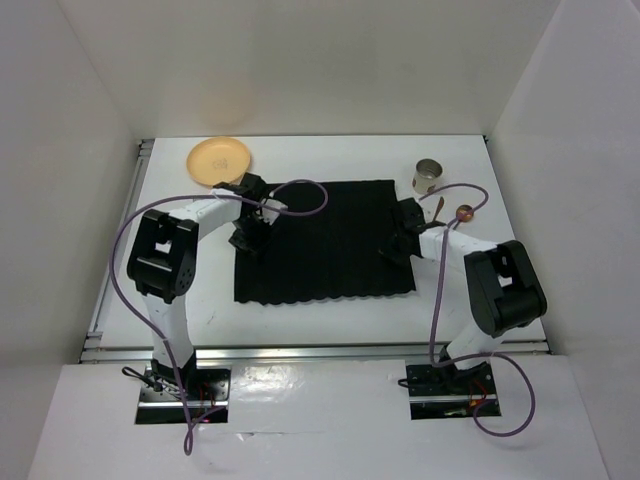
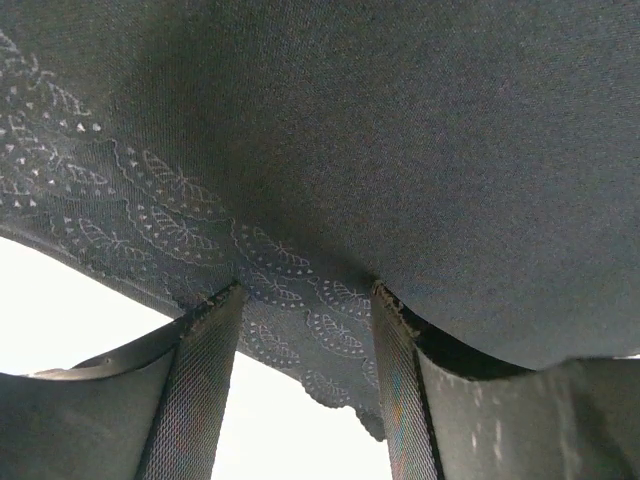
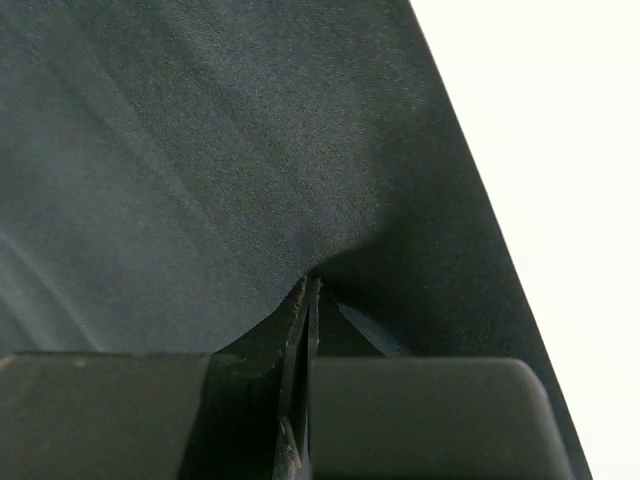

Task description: Set the dinner table for one person

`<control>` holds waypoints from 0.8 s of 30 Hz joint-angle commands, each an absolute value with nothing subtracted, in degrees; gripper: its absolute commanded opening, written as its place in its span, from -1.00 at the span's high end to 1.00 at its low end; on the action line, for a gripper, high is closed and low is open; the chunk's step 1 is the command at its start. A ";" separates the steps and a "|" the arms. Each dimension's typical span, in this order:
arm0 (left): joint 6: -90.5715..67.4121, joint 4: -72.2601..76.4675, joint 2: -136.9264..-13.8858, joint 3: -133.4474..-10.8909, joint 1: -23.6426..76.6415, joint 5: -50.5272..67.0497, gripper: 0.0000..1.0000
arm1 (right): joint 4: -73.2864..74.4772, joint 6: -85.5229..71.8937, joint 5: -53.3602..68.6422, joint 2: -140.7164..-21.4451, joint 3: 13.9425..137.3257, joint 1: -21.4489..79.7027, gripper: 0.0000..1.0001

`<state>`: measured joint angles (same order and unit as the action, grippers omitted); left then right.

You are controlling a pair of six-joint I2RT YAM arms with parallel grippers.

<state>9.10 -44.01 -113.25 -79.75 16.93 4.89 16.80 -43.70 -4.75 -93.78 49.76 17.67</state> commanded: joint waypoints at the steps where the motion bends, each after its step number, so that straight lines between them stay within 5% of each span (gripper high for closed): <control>1: 10.99 -40.87 -112.24 -75.33 17.14 3.96 -0.22 | 22.24 -50.35 -1.23 -93.09 42.99 18.02 1.00; 10: 10.99 -39.73 -108.63 -69.17 17.67 5.01 -0.22 | 22.32 -54.84 -1.22 -82.01 33.49 18.02 1.00; 24: 11.51 -40.25 -107.05 -69.70 17.67 5.71 -0.22 | 22.41 -51.16 -3.34 -84.99 38.76 18.02 1.00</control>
<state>10.59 -38.39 -107.35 -71.35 17.47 4.36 18.68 -53.04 0.62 -84.07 39.59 17.65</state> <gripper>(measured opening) 0.611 0.007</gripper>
